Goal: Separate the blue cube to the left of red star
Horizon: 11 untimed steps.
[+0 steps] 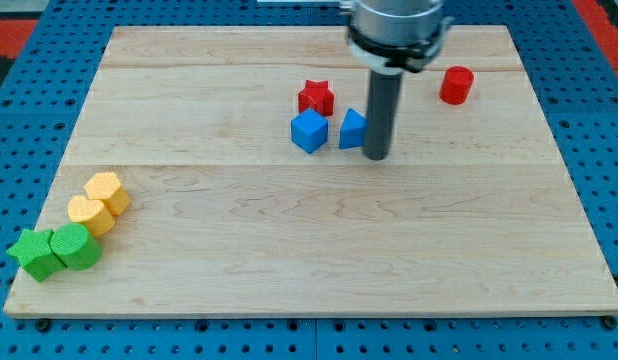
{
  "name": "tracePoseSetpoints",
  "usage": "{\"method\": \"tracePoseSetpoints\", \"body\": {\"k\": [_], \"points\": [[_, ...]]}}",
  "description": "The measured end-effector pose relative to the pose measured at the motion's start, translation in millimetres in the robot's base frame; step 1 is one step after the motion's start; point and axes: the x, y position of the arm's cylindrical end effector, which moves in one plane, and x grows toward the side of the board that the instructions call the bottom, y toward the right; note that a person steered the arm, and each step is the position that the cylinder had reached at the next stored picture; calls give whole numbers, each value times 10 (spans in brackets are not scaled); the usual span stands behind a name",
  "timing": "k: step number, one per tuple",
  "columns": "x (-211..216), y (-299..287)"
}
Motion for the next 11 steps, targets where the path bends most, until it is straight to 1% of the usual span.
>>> {"method": "tracePoseSetpoints", "body": {"k": [1, 2, 4, 5, 6, 7, 8, 9, 10, 11], "points": [[-175, 282], [-207, -221], [-323, -1634], [-566, -2333], [-776, -2623], [-1071, -2056], [-1329, -2347], [-1228, -2591], [-1057, -2685], [-1241, -2924]]}}
